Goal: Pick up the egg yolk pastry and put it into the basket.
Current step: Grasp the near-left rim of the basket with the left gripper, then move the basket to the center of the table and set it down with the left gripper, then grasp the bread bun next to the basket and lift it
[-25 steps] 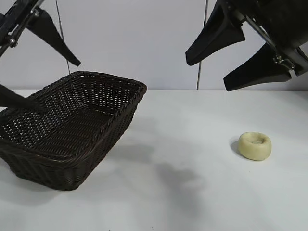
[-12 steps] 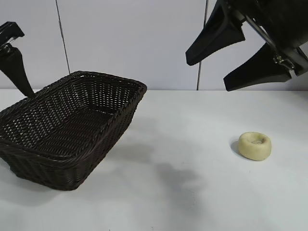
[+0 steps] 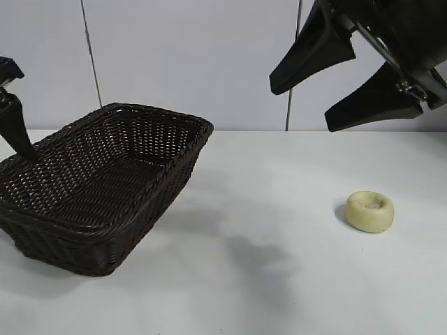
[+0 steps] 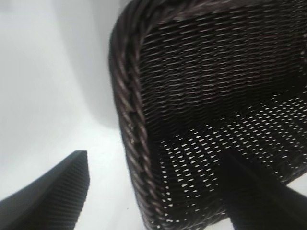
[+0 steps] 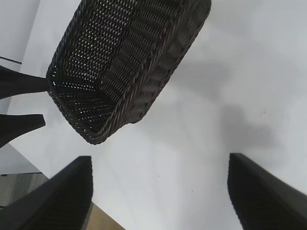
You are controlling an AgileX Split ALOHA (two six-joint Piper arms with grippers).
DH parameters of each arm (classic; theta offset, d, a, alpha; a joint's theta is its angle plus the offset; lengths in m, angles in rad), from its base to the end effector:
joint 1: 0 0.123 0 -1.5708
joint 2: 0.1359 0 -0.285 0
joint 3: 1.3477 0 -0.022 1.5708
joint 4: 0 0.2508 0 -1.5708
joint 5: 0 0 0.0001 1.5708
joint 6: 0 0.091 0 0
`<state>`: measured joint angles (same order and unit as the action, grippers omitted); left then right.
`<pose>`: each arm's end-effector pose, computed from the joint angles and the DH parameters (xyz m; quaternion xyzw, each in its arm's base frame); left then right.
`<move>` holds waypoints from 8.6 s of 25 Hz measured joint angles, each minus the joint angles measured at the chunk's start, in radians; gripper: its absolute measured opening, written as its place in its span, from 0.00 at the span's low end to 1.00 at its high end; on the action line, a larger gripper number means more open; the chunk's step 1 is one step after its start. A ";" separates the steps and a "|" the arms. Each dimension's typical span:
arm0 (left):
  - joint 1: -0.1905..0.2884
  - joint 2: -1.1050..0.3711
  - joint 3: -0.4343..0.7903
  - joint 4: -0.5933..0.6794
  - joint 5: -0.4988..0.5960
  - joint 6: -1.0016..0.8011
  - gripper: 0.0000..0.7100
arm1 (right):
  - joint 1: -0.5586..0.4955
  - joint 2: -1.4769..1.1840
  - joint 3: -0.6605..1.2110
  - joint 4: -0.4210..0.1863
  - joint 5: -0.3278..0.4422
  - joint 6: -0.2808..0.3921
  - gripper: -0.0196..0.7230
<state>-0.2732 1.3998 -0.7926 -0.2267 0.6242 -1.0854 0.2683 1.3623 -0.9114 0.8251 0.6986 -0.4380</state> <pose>0.2441 -0.0808 0.2206 -0.4531 0.8622 -0.1975 0.1108 0.2513 0.1137 0.2767 -0.0887 0.9123 0.3061 0.2573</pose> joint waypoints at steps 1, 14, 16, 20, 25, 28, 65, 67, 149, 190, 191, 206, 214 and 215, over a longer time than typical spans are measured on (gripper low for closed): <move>0.000 0.000 0.000 0.001 -0.001 0.000 0.76 | 0.000 0.000 0.000 0.000 0.000 0.000 0.78; 0.000 0.112 0.000 0.002 -0.050 -0.001 0.76 | 0.000 0.000 0.000 0.000 0.000 0.000 0.78; 0.000 0.141 0.000 0.002 -0.072 -0.001 0.76 | 0.000 0.000 0.000 0.000 0.000 0.000 0.78; 0.000 0.206 0.000 0.002 -0.097 0.016 0.76 | 0.000 0.000 0.000 0.000 -0.002 0.000 0.78; 0.000 0.266 0.000 0.001 -0.116 0.021 0.76 | 0.000 0.000 0.000 0.000 -0.009 0.000 0.78; 0.000 0.272 0.000 0.001 -0.139 0.021 0.76 | 0.000 0.000 0.000 -0.001 -0.010 0.000 0.78; -0.001 0.177 -0.165 -0.056 0.032 0.405 0.14 | 0.000 0.000 0.000 -0.003 -0.010 0.000 0.78; -0.001 0.177 -0.188 -0.054 0.050 0.490 0.14 | 0.000 0.000 0.000 -0.003 -0.010 0.000 0.78; 0.128 0.490 -0.831 0.093 0.583 1.191 0.81 | 0.000 0.000 0.000 -0.003 -0.007 0.000 0.78; 0.220 -0.770 -0.009 0.187 0.629 1.143 0.80 | 0.000 0.000 0.000 -0.003 0.016 0.000 0.78; 0.220 -0.809 0.020 0.187 0.624 1.143 0.80 | 0.000 0.000 0.000 -0.003 0.016 0.000 0.78; 0.220 -1.057 0.313 0.186 0.494 1.143 0.80 | 0.000 0.000 -0.002 -0.004 0.048 0.001 0.78; 0.220 -1.135 0.314 0.186 0.493 1.142 0.80 | 0.000 0.000 -0.129 -0.114 0.095 0.112 0.78; 0.220 -1.172 0.314 0.186 0.493 1.142 0.80 | 0.000 0.000 -0.149 -0.147 0.101 0.143 0.78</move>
<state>-0.0533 0.2278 -0.4787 -0.0408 1.1177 0.0570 0.2683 1.3623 -1.0609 0.6778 0.7992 -0.2952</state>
